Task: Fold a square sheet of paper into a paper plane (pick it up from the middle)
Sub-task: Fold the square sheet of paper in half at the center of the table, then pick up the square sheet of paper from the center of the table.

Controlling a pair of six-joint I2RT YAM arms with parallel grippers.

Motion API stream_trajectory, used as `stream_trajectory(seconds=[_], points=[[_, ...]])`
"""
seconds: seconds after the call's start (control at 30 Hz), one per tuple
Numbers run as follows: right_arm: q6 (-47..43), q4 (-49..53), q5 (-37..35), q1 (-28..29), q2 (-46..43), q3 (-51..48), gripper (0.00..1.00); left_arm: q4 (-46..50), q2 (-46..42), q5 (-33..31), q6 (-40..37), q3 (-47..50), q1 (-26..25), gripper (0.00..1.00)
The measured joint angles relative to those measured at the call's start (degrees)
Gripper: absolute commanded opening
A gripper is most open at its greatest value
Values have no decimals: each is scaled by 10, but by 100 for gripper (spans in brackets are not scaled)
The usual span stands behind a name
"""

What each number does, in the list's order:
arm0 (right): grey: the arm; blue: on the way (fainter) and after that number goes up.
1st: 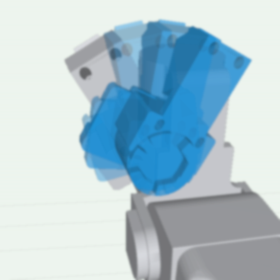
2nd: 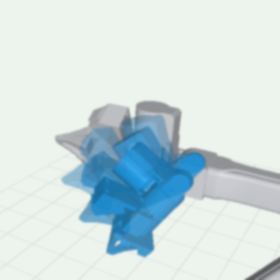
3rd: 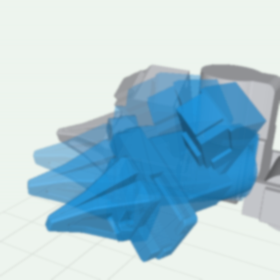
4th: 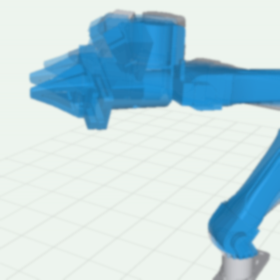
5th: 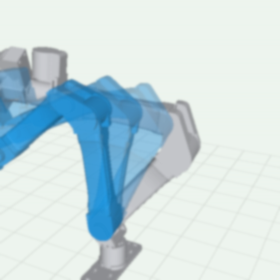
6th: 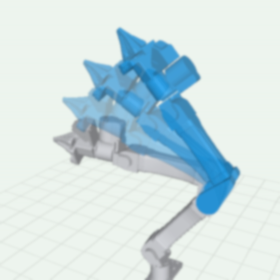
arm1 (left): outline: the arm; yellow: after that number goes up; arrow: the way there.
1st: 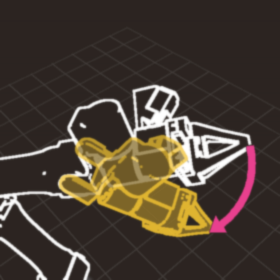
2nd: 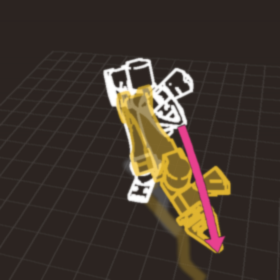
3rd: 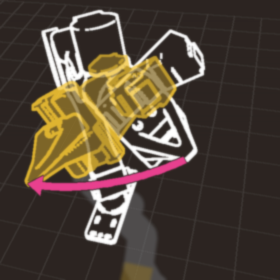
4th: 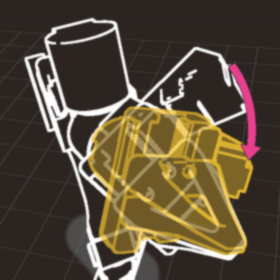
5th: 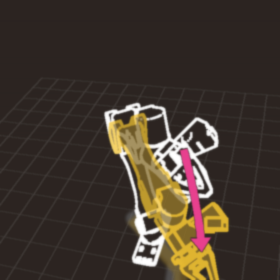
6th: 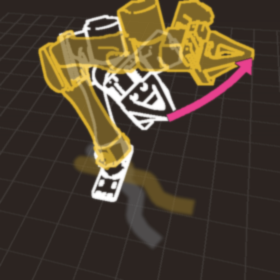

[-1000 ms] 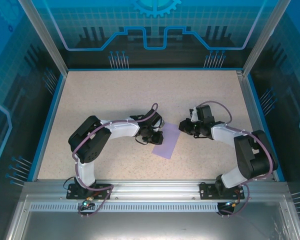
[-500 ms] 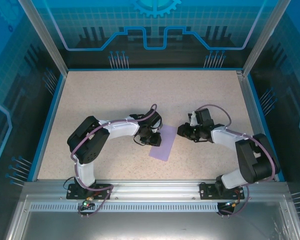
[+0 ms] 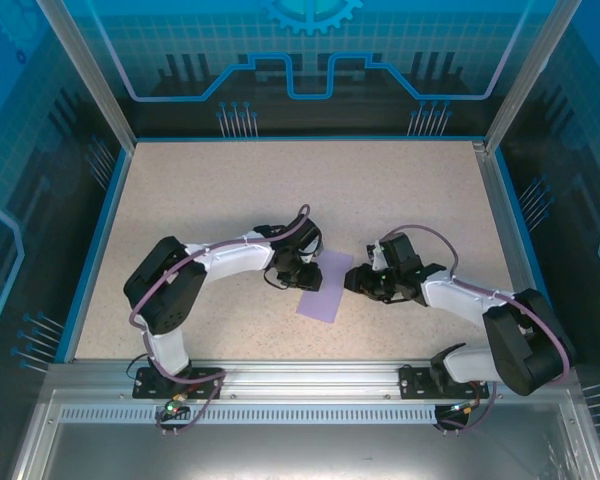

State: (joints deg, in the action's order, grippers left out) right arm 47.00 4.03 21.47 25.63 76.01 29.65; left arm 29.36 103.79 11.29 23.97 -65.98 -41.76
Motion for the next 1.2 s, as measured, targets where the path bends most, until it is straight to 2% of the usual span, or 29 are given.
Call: stream_trajectory(seconds=[0.43,1.2], points=[[43,-23,-15,49,42,-1,44,-3,20,-1,-1,-2,0,28],[71,-39,-26,76,93,33,45,-58,30,1,-2,30,0,23]])
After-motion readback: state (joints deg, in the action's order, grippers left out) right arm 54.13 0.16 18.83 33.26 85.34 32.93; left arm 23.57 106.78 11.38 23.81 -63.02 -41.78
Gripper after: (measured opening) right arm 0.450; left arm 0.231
